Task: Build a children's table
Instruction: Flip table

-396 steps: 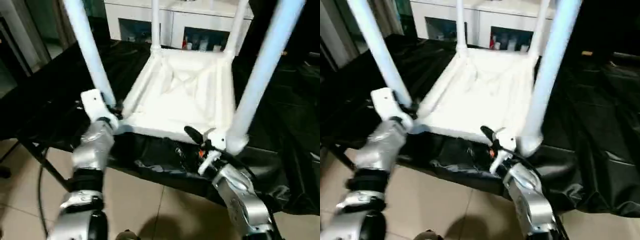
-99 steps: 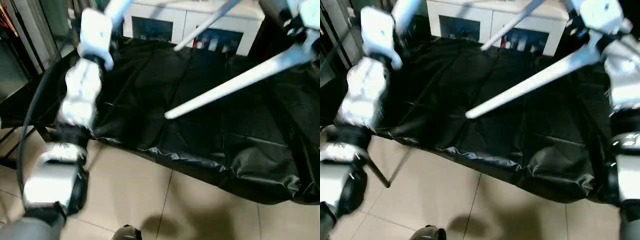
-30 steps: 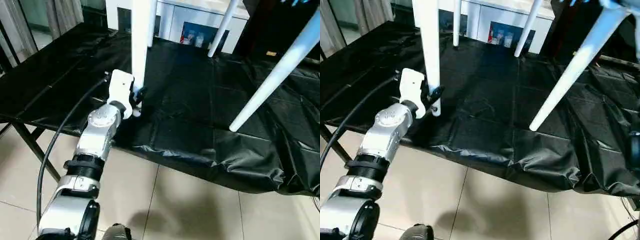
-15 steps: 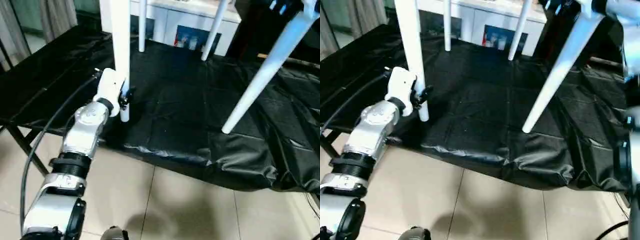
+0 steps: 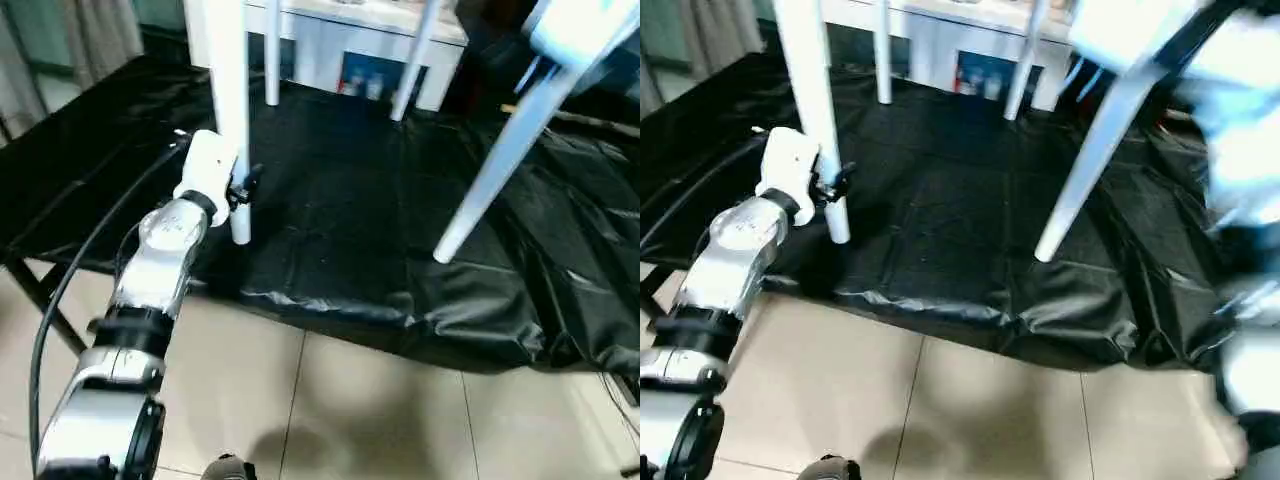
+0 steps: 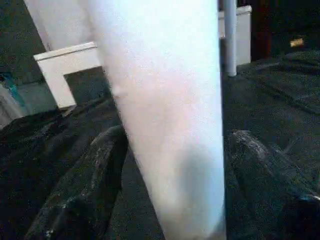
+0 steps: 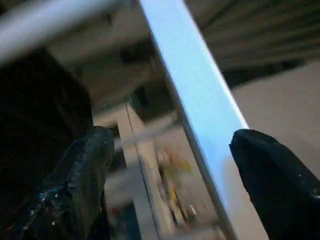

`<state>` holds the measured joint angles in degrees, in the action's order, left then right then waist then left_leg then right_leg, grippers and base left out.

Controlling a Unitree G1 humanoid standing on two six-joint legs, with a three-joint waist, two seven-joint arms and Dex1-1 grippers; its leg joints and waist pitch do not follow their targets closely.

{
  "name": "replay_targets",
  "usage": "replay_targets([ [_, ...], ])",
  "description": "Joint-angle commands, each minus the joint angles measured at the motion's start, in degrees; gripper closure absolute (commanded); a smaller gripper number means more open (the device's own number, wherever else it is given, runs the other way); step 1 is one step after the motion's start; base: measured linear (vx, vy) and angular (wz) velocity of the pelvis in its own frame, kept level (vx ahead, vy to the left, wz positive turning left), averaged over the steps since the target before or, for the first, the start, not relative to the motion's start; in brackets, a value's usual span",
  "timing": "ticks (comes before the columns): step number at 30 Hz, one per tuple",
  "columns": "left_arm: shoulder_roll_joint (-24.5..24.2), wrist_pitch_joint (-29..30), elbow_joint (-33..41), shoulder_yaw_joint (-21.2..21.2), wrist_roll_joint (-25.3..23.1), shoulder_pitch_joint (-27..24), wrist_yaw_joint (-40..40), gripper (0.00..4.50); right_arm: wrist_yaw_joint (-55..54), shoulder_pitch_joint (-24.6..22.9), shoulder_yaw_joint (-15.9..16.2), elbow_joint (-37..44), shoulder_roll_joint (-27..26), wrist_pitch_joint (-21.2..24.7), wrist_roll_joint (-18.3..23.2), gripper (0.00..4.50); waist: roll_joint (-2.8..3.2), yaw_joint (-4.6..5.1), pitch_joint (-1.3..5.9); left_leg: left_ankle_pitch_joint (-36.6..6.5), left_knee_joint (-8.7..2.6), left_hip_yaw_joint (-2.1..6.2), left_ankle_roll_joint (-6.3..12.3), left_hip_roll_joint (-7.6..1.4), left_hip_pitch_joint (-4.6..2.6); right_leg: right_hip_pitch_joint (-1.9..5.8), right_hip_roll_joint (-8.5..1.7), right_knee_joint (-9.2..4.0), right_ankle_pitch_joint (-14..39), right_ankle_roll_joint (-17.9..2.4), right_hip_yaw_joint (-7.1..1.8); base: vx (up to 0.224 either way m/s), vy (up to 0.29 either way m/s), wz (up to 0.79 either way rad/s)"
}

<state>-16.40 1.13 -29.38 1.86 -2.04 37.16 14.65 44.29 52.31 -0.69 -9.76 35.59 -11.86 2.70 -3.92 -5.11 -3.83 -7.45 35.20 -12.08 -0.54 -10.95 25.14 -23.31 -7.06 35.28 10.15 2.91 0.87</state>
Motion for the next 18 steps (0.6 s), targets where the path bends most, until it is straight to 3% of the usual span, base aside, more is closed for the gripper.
replay_targets([
  [1,-0.3,-2.6,1.7,1.3,-0.3,-1.7,-2.3,0.94,0.2,-1.2,-2.9,5.3,-0.6,1.9,4.8,0.51,1.64,-0.18,4.83,-30.3,-5.46,2.02,-4.40,-1.82,-3.80,0.24,-0.08,-3.75,12.8,-8.9,0.20,0.000,0.000,0.00],
  [2,-0.8,-4.3,2.3,1.9,-0.7,-3.1,-3.7,0.94,-0.1,-3.1,-3.3,8.8,-1.4,4.3,7.9,0.51,1.58,-0.17,4.82,-30.6,-5.54,2.04,-4.46,-1.82,-3.86,0.23,-0.06,-3.90,13.3,-8.4,0.18,0.000,0.000,0.00],
  [4,-1.0,-4.6,2.6,2.2,-0.8,-3.7,-4.2,0.94,-0.3,-4.3,-3.3,10.6,-1.7,5.8,9.2,0.51,1.58,-0.14,4.75,-31.1,-5.65,2.05,-4.80,-1.80,-3.89,0.16,0.04,-3.98,14.2,-7.9,0.19,0.000,0.000,0.00],
  [7,-2.1,-3.6,2.9,2.4,-1.4,-5.7,-3.9,0.94,-0.5,-10.9,-3.0,16.7,-2.8,11.5,12.2,0.51,1.68,-0.30,4.55,-32.8,-6.00,2.22,-5.88,-1.77,-4.07,-0.03,-0.04,-4.43,16.8,-6.9,0.10,0.000,0.000,0.00],
  [10,-2.9,-2.3,2.8,2.6,-1.6,-6.5,-3.8,0.94,-2.0,-18.8,-1.0,18.8,-3.9,14.9,10.2,0.51,1.64,-0.22,4.45,-35.8,-6.08,2.46,-7.25,-1.65,-4.31,-0.49,-0.24,-4.93,21.6,-6.1,0.16,0.000,0.000,0.00],
  [11,-3.0,-2.3,2.8,2.6,-1.6,-6.6,-3.9,0.94,-2.2,-19.3,-1.0,18.8,-4.1,15.1,10.2,0.51,1.61,-0.18,4.44,-36.2,-6.06,2.52,-7.52,-1.57,-4.24,-0.56,-0.33,-5.16,22.6,-5.8,0.17,0.000,0.000,0.00],
  [12,-3.7,-2.2,2.9,3.0,-1.8,-7.1,-4.4,0.94,-4.7,-25.3,-0.2,18.5,-6.2,16.3,9.7,0.51,1.60,-0.11,4.45,-36.3,-6.10,2.59,-7.61,-1.55,-4.10,-0.51,-0.36,-5.15,22.9,-5.7,0.20,0.000,0.000,0.00],
  [14,-4.3,-2.4,3.2,3.3,-1.7,-7.8,-4.5,0.94,-7.2,-30.6,0.2,17.5,-8.4,16.6,9.0,0.51,1.94,-0.06,4.19,-38.5,-6.31,2.75,-7.71,-1.45,-4.15,-0.93,-0.41,-5.84,25.4,-5.2,0.28,0.000,0.000,0.00],
  [16,-4.4,-3.1,4.2,3.6,-0.8,-8.6,-3.8,0.94,-9.2,-34.3,0.1,17.6,-9.8,17.6,9.5,0.51,1.58,0.16,4.38,-38.7,-6.46,3.16,-7.74,-1.39,-3.70,-0.25,-0.49,-5.64,26.4,-5.0,0.60,-0.007,0.012,-0.10],
  [17,-3.7,-3.6,6.2,4.3,2.0,-10.0,-1.4,0.94,-10.5,-37.7,-0.2,19.0,-11.1,19.5,11.0,0.51,1.73,0.10,4.48,-36.7,-6.61,3.30,-7.34,-1.34,-3.19,0.25,-0.71,-5.38,25.3,-5.2,0.56,-0.013,0.023,-0.20],
  [18,-2.6,-3.9,8.8,5.1,5.6,-11.6,1.3,0.94,-12.0,-39.8,-1.1,19.8,-12.6,21.3,12.6,0.51,2.03,-0.06,4.19,-36.8,-6.82,3.20,-7.12,-1.42,-3.25,-0.06,-0.79,-5.63,25.5,-5.6,0.50,0.000,0.000,0.00],
])
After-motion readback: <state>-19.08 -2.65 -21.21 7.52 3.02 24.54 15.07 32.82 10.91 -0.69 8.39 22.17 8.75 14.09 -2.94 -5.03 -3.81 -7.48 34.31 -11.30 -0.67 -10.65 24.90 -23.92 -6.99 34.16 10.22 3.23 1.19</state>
